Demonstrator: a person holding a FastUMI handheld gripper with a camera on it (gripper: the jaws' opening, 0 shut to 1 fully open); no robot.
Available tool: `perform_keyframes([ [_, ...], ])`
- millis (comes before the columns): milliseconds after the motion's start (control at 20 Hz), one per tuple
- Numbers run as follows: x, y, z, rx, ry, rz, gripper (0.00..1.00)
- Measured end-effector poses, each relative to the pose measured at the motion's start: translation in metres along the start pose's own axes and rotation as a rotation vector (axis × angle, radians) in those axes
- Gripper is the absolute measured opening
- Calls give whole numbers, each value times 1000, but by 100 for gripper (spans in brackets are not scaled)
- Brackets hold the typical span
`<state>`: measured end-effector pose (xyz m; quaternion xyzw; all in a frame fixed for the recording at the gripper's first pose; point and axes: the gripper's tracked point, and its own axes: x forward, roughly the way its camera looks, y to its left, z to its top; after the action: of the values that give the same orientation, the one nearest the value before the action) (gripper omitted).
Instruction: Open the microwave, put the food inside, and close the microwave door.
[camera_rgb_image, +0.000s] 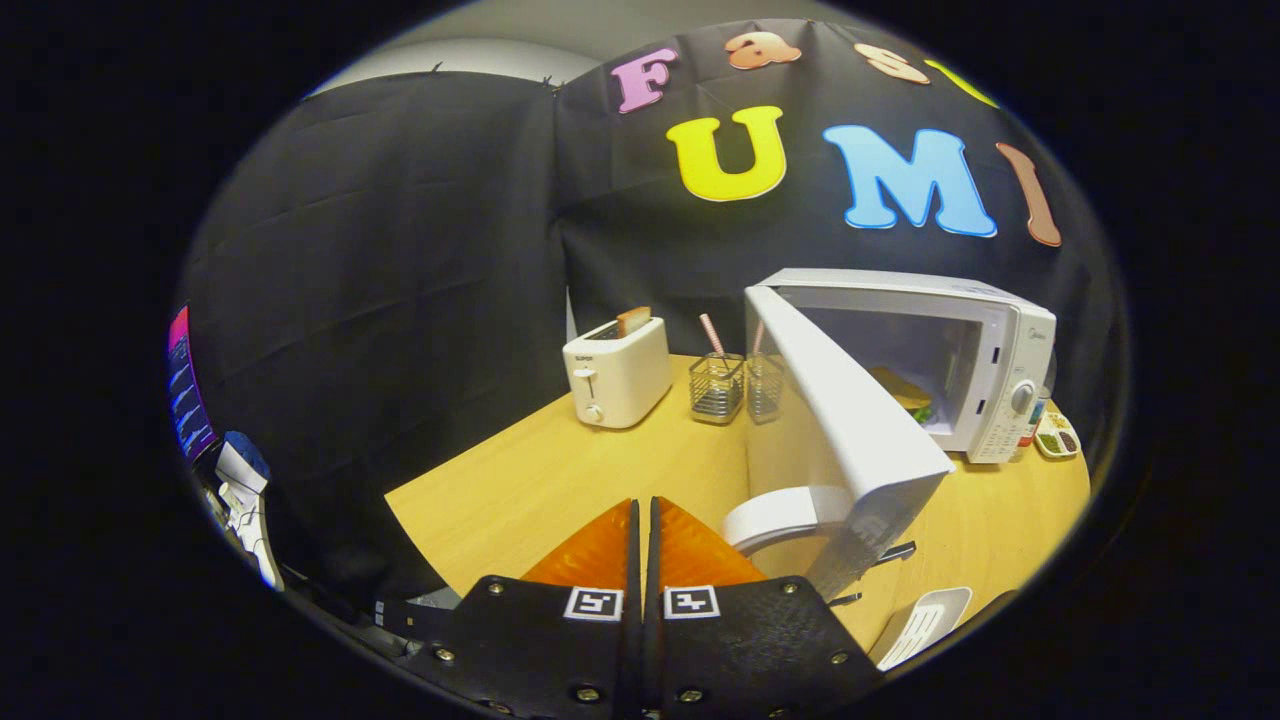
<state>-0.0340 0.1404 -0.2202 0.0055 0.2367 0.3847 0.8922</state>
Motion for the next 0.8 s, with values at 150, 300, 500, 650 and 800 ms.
perform_keyframes([
  [150, -5, -39, 0, 31, 8, -57, 1],
  [300, -9, -76, 3, 56, 10, -109, 1],
  [500, -9, -123, 13, 62, -3, -169, 1],
  [650, -4, -160, 17, 52, 4, -226, 1],
  [800, 1, -192, 22, 63, 6, -260, 1],
])
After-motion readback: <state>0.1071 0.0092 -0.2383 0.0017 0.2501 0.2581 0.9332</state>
